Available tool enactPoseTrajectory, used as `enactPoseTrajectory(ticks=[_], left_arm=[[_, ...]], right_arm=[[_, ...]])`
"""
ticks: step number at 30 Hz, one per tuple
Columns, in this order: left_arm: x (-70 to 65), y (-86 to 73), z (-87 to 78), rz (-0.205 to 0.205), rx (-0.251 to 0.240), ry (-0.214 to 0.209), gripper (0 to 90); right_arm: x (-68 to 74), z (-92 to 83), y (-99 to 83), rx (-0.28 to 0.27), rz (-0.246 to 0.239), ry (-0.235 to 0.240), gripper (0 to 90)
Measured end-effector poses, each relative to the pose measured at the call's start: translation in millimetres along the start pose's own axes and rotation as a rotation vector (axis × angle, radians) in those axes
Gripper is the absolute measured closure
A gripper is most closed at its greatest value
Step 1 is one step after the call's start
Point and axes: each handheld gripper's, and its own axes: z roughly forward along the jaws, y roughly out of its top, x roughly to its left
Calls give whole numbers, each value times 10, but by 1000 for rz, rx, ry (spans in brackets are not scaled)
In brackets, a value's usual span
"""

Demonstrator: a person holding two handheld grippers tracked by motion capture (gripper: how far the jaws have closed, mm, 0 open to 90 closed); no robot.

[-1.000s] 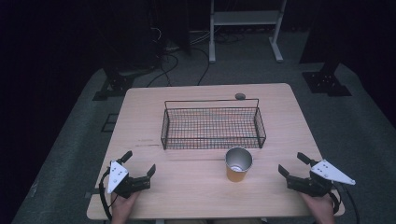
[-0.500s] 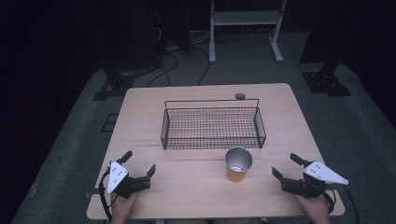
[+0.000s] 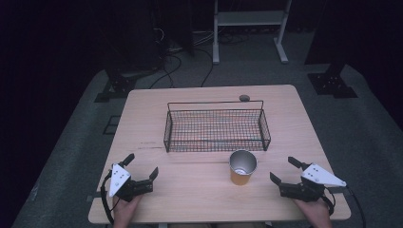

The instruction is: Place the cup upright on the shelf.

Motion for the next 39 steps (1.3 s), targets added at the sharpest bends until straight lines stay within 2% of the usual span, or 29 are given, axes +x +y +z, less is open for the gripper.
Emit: enactPoseTrajectory(ticks=[29, 39], left_arm=[[-1, 0, -1, 1, -1, -1, 0], [1, 1, -1, 0, -1, -2, 0]], right_arm=[[217, 175, 36, 27, -10, 92, 76], [279, 244, 45, 45, -11, 121, 31]])
